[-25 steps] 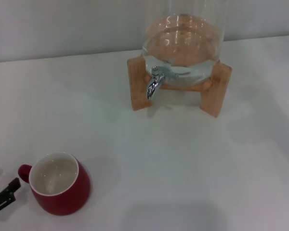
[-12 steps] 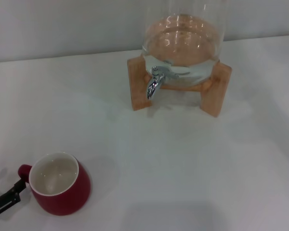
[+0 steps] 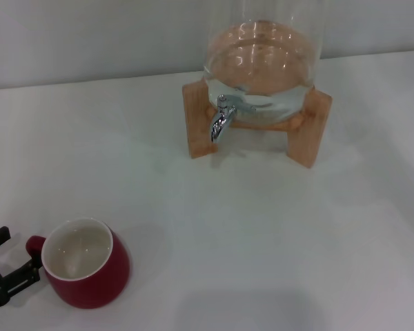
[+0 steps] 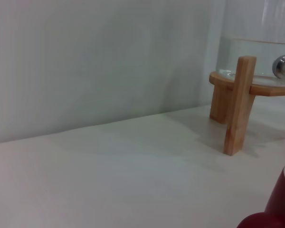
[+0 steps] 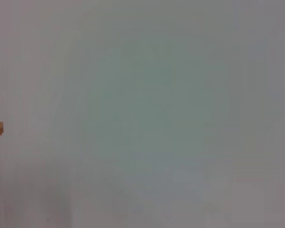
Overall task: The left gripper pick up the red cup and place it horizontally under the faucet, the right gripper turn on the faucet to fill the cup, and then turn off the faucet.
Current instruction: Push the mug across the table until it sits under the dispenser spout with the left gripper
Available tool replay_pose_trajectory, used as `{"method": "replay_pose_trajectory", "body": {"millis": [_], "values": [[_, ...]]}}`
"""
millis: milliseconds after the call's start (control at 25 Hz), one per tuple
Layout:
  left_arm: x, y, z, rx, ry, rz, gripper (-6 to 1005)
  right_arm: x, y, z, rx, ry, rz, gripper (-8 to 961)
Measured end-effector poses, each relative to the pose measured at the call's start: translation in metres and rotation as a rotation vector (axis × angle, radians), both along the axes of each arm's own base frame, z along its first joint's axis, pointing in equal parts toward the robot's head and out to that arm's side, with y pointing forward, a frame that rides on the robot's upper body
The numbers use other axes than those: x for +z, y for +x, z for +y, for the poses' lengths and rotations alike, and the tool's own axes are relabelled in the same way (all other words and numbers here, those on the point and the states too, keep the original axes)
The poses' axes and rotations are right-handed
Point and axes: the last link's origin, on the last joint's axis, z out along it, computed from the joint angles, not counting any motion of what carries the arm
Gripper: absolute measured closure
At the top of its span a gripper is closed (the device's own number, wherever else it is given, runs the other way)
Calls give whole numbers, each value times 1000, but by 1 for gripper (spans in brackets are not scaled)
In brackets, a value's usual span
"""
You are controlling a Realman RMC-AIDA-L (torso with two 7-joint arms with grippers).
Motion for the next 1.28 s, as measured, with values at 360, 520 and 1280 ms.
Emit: {"method": "replay_pose_trajectory", "body": {"millis": [360, 520, 1280], "values": [[-4, 1, 2, -3, -16, 14, 241, 1, 0, 0, 0, 2, -3, 319], [-4, 1, 3, -1, -15, 15, 248, 0, 0, 0, 1, 2, -3, 319], [-3, 7, 11, 7, -22, -26, 285, 0, 0, 0, 0, 2, -3, 319]]}}
